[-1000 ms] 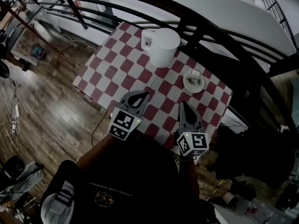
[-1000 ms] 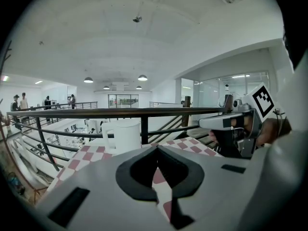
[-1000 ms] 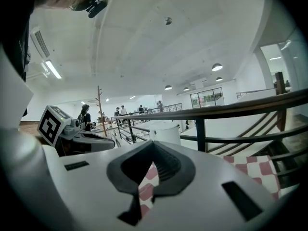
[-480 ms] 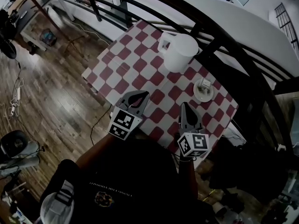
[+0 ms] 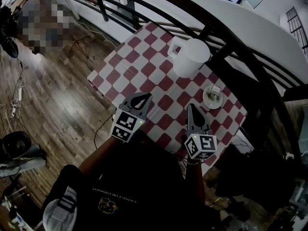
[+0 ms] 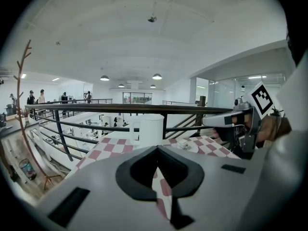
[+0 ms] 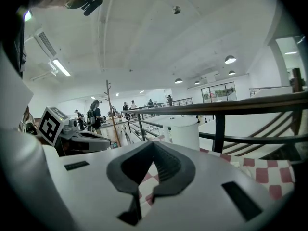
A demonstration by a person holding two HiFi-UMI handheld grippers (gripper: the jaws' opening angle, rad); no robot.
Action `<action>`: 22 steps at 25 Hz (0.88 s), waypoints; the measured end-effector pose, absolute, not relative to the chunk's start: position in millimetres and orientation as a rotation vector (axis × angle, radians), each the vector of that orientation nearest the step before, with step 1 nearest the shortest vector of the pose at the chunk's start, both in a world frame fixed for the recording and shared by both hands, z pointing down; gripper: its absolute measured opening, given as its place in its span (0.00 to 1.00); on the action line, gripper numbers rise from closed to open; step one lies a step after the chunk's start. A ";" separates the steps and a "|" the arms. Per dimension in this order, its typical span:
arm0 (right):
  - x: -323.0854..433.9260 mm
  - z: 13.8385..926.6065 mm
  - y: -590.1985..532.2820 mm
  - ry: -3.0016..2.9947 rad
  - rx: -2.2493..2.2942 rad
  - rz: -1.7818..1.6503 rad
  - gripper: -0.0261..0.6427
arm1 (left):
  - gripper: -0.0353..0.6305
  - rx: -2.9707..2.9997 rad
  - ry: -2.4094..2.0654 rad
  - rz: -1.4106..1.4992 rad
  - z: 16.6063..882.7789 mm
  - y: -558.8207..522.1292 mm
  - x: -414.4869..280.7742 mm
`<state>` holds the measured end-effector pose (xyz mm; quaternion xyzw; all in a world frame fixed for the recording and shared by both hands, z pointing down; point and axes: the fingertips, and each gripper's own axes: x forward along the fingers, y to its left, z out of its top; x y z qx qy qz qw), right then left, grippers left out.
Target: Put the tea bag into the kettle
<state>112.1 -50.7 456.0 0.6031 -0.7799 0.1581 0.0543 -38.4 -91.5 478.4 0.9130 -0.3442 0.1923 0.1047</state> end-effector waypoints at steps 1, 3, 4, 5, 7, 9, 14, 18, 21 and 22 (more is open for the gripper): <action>113.3 454.4 -53.5 -2.366 1.834 0.470 0.06 | 0.06 2.694 -1.014 0.563 477.8 -94.7 -38.8; 117.1 450.4 -59.3 -2.360 1.846 0.448 0.06 | 0.06 2.704 -1.017 0.559 476.0 -101.7 -39.7; 119.4 448.3 -62.2 -2.356 1.855 0.437 0.06 | 0.06 2.708 -1.019 0.561 475.3 -105.2 -40.3; 121.4 446.3 -65.0 -2.353 1.864 0.428 0.06 | 0.06 2.712 -1.022 0.563 474.8 -108.7 -40.9; 124.3 442.3 -70.5 -2.346 1.880 0.410 0.06 | 0.06 2.719 -1.025 0.565 473.5 -116.0 -42.0; 126.2 438.4 -76.4 -2.340 1.894 0.390 0.06 | 0.06 2.734 -1.028 0.566 471.6 -124.8 -41.5; 130.9 427.4 -95.5 -2.339 1.933 0.357 0.06 | 0.06 2.780 -1.058 0.562 464.5 -154.5 -36.4; 138.5 414.1 -113.3 -2.334 1.955 0.301 0.06 | 0.06 2.813 -1.080 0.530 451.1 -178.0 -27.5; 145.3 403.5 -127.7 -2.331 1.971 0.263 0.06 | 0.06 2.833 -1.097 0.504 440.5 -195.2 -22.0; 147.3 399.6 -132.6 -2.331 1.975 0.251 0.06 | 0.06 2.840 -1.101 0.494 436.4 -201.2 -20.6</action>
